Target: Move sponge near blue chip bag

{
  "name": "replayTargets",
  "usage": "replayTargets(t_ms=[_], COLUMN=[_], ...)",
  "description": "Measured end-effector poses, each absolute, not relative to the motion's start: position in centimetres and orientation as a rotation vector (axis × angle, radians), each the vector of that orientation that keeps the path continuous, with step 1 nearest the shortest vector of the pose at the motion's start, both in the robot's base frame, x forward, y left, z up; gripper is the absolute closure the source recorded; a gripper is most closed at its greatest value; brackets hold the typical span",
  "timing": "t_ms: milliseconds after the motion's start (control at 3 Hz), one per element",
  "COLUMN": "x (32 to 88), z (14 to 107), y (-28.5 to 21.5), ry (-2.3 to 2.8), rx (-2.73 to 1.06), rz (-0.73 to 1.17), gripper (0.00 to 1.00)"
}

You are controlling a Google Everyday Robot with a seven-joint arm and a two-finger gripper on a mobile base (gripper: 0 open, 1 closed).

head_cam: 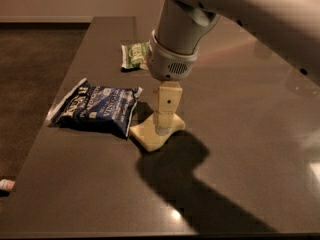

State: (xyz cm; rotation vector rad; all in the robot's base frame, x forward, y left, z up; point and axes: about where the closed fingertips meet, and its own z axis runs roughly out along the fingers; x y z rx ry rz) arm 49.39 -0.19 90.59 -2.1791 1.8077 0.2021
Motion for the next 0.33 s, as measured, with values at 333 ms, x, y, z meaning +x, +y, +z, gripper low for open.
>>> replayTargets(t_ms=[333], x=[49.38], z=[90.59], y=[-0.19], ry=[1.808], rx=[-2.179], rz=[0.202], gripper=[0.00])
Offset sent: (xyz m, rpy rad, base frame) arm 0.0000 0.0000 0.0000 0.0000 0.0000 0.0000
